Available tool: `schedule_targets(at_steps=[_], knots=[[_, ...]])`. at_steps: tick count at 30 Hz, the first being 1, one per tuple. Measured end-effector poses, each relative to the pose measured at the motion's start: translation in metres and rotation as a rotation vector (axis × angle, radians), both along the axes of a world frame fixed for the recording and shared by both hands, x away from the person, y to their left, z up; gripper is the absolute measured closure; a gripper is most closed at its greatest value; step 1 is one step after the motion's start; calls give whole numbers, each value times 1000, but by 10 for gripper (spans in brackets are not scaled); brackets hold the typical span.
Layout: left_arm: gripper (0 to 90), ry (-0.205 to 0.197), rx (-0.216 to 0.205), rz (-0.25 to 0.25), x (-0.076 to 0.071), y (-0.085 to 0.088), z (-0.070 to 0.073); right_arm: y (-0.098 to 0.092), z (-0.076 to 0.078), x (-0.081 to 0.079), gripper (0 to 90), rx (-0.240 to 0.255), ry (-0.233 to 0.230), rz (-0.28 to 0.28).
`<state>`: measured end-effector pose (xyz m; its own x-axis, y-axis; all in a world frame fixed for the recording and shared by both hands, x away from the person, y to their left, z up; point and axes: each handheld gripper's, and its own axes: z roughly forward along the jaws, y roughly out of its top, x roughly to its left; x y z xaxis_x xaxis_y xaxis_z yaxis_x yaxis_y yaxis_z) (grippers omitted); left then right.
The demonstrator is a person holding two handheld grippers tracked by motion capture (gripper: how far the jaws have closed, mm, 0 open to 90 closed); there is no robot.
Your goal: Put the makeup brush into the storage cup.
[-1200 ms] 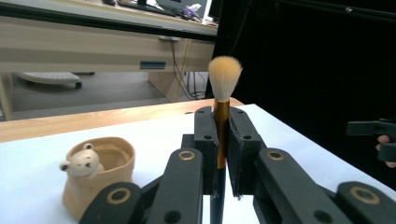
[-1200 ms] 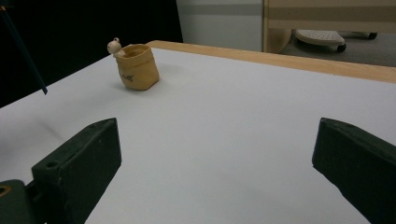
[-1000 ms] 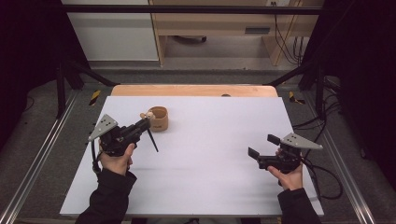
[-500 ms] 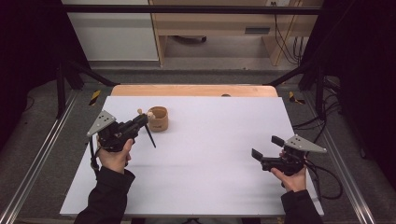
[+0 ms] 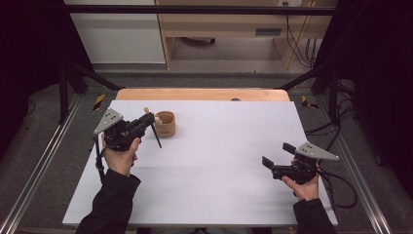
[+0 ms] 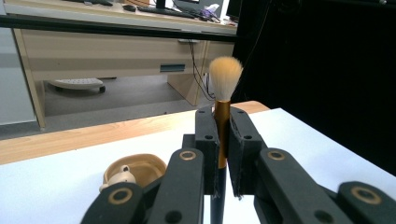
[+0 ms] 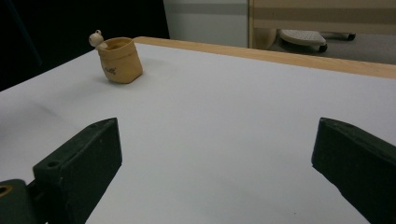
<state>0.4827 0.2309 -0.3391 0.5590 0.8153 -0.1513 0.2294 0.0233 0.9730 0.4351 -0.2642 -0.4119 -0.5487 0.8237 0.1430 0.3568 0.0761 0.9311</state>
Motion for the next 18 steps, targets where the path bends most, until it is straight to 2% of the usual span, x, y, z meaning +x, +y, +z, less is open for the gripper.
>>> schedule_targets(at_steps=[12,18], knots=[[834,9,41,22,21,-2,8,0,0,0,21,-6,-1,3],[834,15,43,28,31,-3,9,0,-1,1,24,-7,-2,3]])
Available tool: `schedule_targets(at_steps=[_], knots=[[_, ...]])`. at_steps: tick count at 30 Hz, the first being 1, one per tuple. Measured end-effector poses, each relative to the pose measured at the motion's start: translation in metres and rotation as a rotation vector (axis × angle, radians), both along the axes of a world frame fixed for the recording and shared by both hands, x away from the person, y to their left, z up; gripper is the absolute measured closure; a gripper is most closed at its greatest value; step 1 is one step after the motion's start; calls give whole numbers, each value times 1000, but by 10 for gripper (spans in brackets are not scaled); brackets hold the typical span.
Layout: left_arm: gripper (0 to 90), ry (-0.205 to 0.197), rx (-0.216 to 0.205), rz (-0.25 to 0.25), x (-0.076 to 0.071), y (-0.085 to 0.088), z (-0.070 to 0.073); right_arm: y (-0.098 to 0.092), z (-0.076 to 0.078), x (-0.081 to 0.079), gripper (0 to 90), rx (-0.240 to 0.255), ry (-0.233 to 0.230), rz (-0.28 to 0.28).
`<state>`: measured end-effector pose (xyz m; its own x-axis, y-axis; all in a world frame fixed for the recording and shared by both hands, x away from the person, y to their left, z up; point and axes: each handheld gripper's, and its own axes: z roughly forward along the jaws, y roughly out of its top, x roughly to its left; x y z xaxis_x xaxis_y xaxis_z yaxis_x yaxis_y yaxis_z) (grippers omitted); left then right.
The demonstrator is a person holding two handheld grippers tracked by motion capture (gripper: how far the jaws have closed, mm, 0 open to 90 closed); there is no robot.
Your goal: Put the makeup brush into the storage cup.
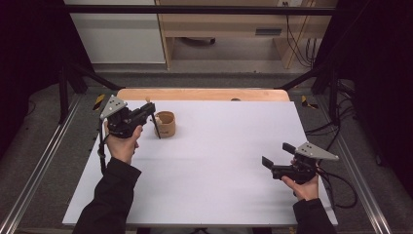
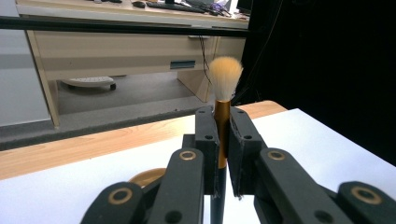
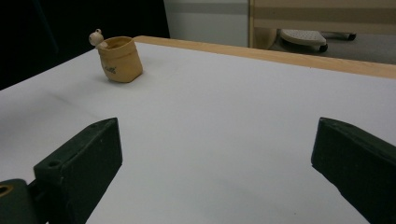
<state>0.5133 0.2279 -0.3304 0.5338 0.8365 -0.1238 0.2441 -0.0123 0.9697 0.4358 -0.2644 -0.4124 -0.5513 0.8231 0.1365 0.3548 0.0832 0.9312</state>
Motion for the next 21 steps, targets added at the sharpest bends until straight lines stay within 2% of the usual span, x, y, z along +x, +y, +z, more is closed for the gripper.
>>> schedule_targets(at_steps=[16,21], knots=[[834,19,7,32,25,-6,-1,1,0,0,24,5,5,2],[834,24,13,50,35,-9,3,1,0,0,24,6,6,1]])
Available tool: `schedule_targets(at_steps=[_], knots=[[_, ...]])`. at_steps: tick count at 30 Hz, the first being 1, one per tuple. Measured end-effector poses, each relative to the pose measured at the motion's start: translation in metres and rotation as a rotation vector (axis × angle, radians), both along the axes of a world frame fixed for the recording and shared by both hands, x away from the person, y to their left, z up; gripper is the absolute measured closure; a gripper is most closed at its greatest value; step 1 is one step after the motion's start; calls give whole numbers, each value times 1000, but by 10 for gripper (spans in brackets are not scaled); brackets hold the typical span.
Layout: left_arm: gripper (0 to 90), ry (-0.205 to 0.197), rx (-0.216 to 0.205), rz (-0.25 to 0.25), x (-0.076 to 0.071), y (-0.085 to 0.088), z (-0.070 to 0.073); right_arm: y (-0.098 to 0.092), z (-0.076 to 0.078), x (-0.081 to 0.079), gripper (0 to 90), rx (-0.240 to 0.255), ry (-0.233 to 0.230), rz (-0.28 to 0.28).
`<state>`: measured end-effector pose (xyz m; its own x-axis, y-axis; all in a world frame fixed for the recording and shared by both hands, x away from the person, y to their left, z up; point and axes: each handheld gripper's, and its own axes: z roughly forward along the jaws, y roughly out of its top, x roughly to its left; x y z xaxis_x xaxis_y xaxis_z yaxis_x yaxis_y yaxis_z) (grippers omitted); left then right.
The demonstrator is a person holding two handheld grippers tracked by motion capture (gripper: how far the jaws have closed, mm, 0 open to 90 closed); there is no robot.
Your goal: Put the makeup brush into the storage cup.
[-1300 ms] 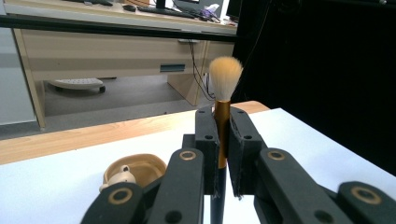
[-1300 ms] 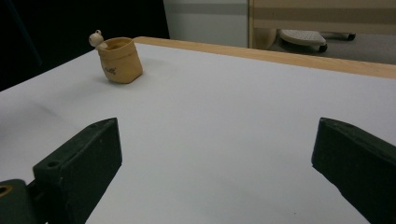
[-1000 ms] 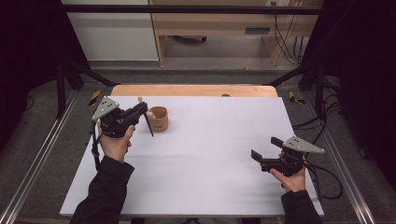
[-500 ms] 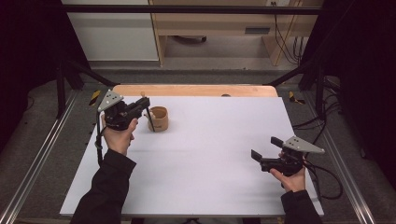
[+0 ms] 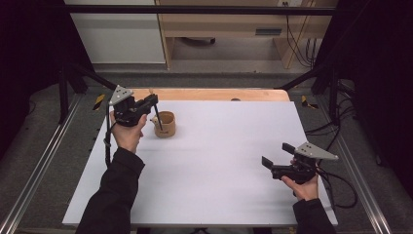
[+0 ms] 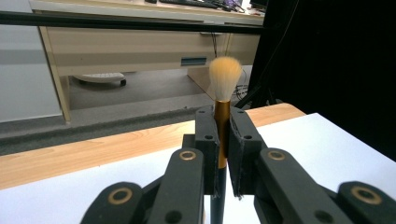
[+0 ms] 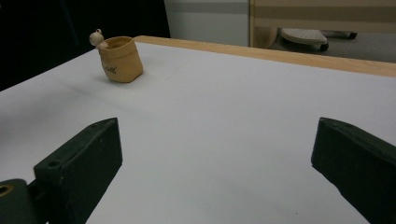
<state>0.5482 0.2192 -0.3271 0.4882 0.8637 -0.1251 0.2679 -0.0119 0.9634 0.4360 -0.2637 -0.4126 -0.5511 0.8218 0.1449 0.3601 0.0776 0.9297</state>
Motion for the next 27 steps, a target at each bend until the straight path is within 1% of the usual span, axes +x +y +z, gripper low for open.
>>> schedule_targets(at_steps=[5,8,13,19,23,27], knots=[[834,-3,0,8,5,-1,3,0,0,0,24,0,-1,2],[834,-3,16,16,10,-5,4,0,0,0,24,-1,-1,2],[834,-8,24,24,15,-7,5,0,0,0,24,-3,0,4],[834,9,29,49,25,-8,1,1,0,0,24,6,0,4],[834,13,32,57,30,-9,-2,0,0,0,24,-5,1,4],[834,15,29,64,35,-11,-3,1,-1,0,24,1,2,5]])
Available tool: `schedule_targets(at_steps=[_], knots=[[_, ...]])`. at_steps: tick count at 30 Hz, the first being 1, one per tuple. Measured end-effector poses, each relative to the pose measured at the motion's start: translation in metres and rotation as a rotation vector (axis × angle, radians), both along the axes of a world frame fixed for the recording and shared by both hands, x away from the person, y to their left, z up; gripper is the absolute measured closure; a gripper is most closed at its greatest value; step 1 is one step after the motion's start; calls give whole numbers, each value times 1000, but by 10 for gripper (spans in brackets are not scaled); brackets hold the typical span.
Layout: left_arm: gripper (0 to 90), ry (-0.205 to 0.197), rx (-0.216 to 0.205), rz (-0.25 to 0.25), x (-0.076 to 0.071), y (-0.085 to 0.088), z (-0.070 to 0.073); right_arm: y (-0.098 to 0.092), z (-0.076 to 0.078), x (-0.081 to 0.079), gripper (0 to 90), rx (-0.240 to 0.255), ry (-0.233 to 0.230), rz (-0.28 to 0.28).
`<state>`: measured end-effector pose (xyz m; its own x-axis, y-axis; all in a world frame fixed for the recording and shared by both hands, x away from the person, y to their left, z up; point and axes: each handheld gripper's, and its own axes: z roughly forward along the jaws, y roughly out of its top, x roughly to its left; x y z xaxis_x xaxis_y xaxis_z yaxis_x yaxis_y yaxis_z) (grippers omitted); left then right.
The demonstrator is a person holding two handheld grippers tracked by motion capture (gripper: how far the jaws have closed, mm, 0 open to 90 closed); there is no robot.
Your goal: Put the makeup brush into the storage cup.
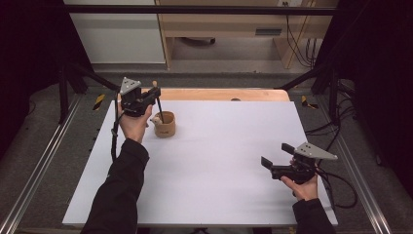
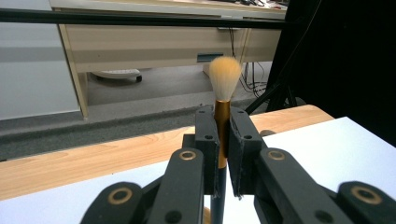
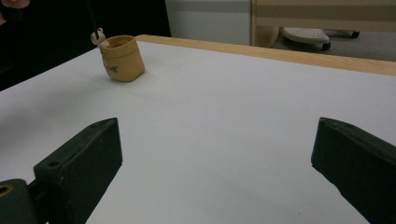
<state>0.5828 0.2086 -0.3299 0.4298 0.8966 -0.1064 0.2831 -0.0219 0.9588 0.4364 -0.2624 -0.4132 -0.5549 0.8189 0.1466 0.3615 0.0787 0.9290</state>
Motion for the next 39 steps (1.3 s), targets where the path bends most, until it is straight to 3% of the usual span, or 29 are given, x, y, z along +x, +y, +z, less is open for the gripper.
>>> schedule_targets(at_steps=[15,25,39], knots=[[834,8,27,40,19,-8,-10,0,0,0,24,-1,0,7],[834,21,61,43,24,-14,-22,0,0,0,24,-1,1,12],[834,43,70,49,25,-14,-38,2,-1,1,23,-3,2,14]])
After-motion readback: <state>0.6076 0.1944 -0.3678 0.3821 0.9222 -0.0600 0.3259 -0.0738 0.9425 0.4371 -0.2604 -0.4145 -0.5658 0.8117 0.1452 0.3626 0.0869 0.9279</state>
